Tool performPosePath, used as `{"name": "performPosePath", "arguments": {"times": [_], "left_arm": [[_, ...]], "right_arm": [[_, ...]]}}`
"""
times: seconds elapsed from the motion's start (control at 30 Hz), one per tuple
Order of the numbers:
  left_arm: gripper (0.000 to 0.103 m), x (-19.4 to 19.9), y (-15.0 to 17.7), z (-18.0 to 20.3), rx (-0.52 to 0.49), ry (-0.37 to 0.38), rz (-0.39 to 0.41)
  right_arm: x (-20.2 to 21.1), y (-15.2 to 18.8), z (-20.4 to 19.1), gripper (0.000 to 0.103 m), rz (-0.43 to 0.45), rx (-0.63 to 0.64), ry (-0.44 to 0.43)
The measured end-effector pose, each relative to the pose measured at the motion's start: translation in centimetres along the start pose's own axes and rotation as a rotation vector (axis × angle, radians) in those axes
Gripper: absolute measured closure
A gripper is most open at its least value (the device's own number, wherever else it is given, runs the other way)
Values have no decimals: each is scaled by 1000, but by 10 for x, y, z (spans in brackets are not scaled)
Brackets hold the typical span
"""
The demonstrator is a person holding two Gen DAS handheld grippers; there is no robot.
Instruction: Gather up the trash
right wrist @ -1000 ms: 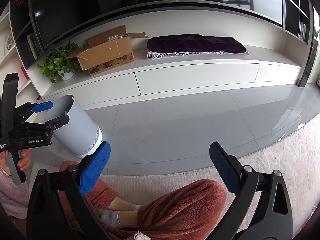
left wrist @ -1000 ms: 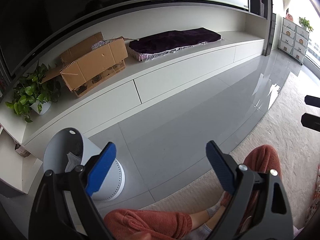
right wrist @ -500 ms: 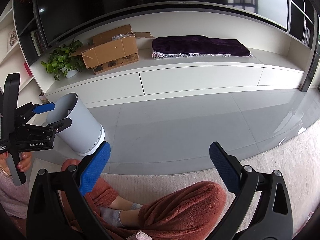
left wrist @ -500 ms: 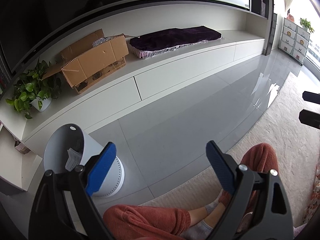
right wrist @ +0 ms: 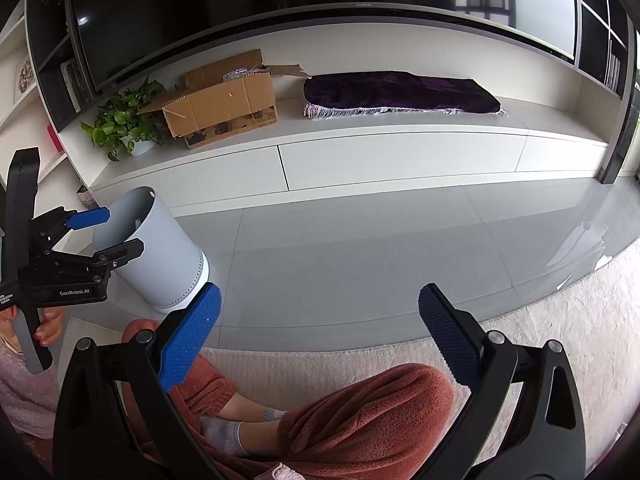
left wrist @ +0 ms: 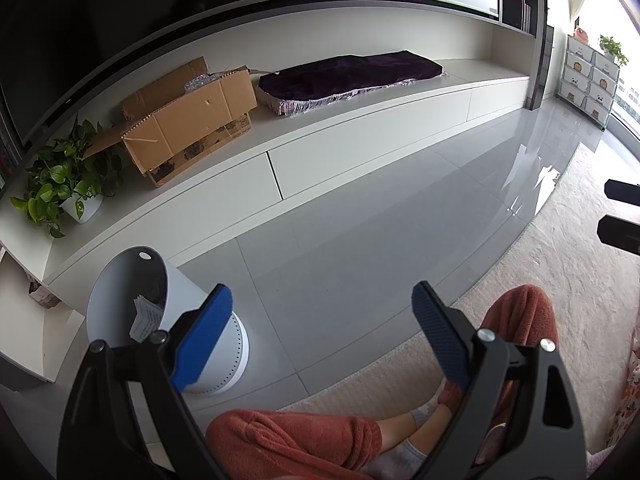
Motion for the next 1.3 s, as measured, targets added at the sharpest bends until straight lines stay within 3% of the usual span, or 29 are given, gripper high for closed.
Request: {"name": "performPosePath", "arguments": {"times": [1.3], "left_arm": [[11,6,-2,12,-19,35,30]], "right_arm": [[0,-2,-7,7,15,0,-18]]}}
Point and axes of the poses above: each gripper's, at about its wrist camera, not at the fingertips, and x roughly against the way its jaws point, z to its right, y to its underside, the point moved 10 cm from there along -x, roughly the way its jaws point, and after that the axes turned 4 degrees about y, right-handed, at the moved point
